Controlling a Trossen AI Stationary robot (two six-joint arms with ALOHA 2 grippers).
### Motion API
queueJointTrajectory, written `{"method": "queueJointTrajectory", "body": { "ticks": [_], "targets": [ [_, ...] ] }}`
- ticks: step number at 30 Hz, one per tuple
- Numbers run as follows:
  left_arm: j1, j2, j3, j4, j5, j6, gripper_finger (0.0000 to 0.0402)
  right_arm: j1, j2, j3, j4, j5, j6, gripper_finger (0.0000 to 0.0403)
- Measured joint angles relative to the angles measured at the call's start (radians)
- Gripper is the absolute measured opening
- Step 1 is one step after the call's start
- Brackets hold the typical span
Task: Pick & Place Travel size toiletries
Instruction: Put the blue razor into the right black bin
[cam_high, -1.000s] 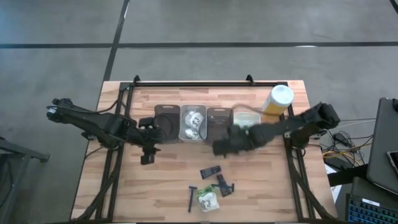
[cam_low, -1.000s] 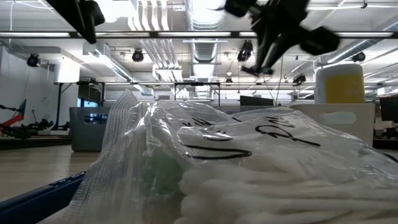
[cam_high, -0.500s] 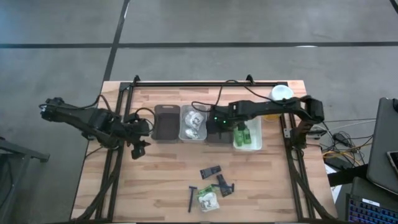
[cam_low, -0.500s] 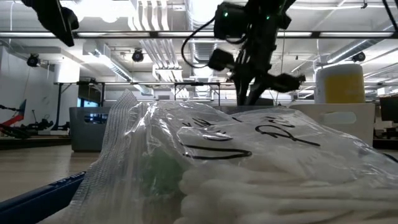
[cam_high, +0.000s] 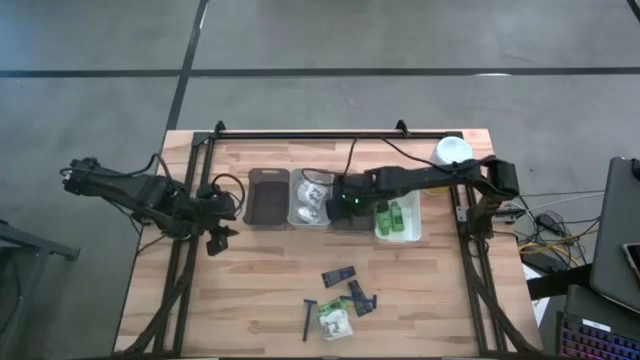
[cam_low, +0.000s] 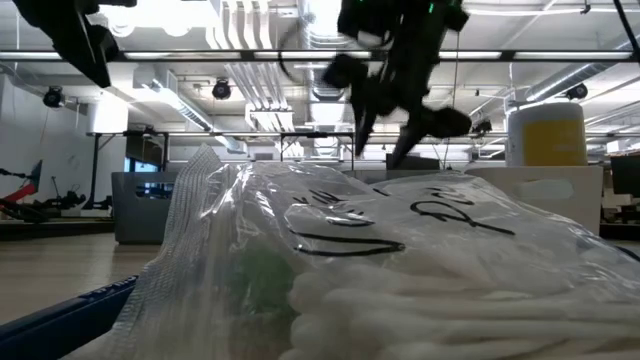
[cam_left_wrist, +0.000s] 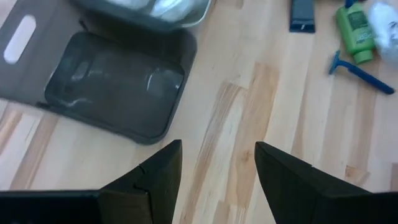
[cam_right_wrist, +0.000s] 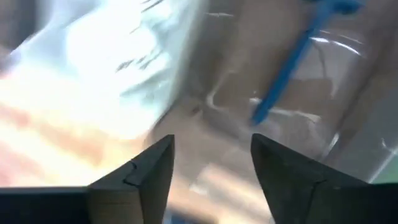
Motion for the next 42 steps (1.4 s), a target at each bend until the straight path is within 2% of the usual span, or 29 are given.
{"method": "queueJointTrajectory", "body": {
  "ticks": [7,11,16,22,27,35,42],
  "targets": [
    [-0.001,-0.002,0.0,0.098,0.011,0.069,0.0206,0.252,-0.032,0.076,-0.018,0.025,-0.185,0.0229],
    [-0.001,-0.002,0.0,0.116,0.026,0.076,0.0206,0.412,-0.028,0.078,-0.008,0.021,-0.252,0.0215],
    [0.0,-0.002,0.0,0.116,0.026,0.067,0.0206,0.527,-0.016,0.066,-0.004,0.064,-0.233,0.0193],
    [0.0,0.0,0.0,0.119,0.026,0.058,0.0206,0.572,0.069,0.064,0.027,0.039,-0.417,0.0173],
    [0.0,0.007,0.0,0.118,0.026,0.033,0.0206,0.569,0.124,0.065,0.031,0.019,-0.423,0.017],
    [0.0,0.022,0.0,0.118,0.026,0.026,0.0206,0.575,0.206,0.094,0.054,0.021,-0.513,0.0189],
    [0.0,0.038,0.0,0.118,0.026,0.034,0.0206,0.575,0.289,0.143,0.056,0.04,-0.528,0.02]
  ]
}}
